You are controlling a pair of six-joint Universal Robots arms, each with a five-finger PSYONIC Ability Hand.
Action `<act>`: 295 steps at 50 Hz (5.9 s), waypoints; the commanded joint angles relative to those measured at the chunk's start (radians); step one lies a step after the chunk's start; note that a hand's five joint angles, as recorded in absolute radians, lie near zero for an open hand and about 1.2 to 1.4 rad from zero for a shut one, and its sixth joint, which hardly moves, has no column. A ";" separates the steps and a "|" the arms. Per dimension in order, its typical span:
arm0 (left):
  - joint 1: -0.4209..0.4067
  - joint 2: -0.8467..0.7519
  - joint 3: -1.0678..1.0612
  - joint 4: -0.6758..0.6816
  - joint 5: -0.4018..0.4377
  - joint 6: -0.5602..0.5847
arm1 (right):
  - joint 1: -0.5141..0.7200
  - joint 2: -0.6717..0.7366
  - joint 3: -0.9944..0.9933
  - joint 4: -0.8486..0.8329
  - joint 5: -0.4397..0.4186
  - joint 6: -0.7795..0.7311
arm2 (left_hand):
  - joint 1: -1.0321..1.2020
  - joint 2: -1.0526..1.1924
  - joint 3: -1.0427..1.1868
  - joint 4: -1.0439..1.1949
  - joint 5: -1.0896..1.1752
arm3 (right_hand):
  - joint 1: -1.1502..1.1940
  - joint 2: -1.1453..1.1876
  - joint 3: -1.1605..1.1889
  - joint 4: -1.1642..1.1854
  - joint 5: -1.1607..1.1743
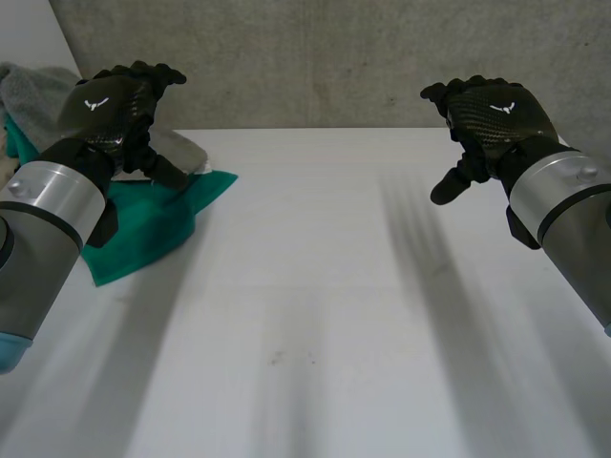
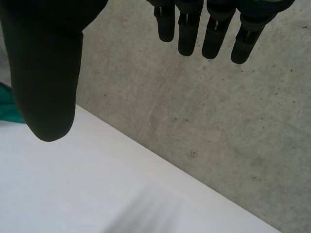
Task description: Fold the laundry.
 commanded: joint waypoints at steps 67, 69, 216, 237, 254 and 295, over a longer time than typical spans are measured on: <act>0.215 -0.501 0.499 0.199 0.196 0.444 | 0.001 0.067 -0.001 0.000 -0.005 -0.057 | 1.130 1.118 1.120 1.119 1.120 | -0.072 -0.114 -0.104 -0.100 -0.100; 0.172 -0.460 0.451 0.199 0.196 0.405 | -0.002 0.067 -0.002 0.000 -0.004 -0.057 | 1.130 1.118 1.120 1.119 1.120 | -0.072 -0.114 -0.104 -0.100 -0.100; -0.253 -0.335 0.069 -0.155 -0.016 0.192 | -0.280 0.246 0.025 0.183 -0.155 -0.485 | 0.274 0.261 0.263 0.262 0.263 | -0.003 -0.045 -0.035 -0.031 -0.031; -0.298 -0.578 0.127 -0.100 -0.023 0.158 | -0.332 0.581 -0.111 -0.075 -0.189 -0.711 | 0.182 0.169 0.171 0.170 0.172 | 1.150 1.108 1.117 1.121 1.121; -0.298 -0.724 0.353 -0.026 -0.076 0.262 | -0.341 0.345 -0.004 0.009 -0.200 -0.585 | 1.130 1.118 1.120 1.119 1.120 | 1.150 1.108 1.117 1.121 1.121; -0.210 -0.598 0.551 -0.184 -0.059 0.560 | -0.146 0.291 -0.314 0.287 0.032 -0.668 | 0.525 0.512 0.514 0.513 0.515 | 1.150 1.108 1.117 1.121 1.121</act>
